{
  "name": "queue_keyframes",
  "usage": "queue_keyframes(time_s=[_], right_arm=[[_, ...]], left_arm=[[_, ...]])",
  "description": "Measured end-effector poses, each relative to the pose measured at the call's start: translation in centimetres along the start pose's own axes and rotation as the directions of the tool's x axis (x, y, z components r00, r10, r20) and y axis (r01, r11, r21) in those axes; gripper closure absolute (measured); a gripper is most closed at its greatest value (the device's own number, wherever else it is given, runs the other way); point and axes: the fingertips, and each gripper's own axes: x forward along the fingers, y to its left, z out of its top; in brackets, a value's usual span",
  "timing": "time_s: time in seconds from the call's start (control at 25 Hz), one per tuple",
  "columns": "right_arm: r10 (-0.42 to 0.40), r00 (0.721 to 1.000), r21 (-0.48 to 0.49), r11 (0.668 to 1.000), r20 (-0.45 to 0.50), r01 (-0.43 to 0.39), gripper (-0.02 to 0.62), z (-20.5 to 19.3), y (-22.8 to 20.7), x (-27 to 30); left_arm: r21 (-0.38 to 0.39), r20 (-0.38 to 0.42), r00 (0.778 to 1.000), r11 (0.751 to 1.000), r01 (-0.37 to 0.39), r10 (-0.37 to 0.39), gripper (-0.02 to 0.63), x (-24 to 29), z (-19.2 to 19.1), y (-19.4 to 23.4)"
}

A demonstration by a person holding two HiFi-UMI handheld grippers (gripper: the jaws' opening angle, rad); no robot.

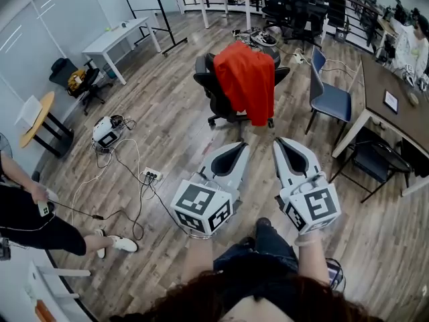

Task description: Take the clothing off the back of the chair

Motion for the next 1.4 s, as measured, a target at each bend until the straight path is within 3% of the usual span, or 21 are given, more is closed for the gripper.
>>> queue_keyframes(time_s=[1.04, 1.4], right_arm=[[0.039, 0.999, 0.033, 0.999, 0.000, -0.039, 0.568, -3.1, -8.9, 11.3], [0.066, 0.998, 0.050, 0.997, -0.019, -0.065, 0.536, -3.9, -12.2, 15.4]], left_arm=[[-0.021, -0.003, 1.000, 0.999, -0.027, 0.027, 0.581, 10.9, -0.1, 9.2], [-0.043, -0.008, 0.997, 0.996, -0.074, 0.074, 0.527, 14.2, 0.5, 13.2]])
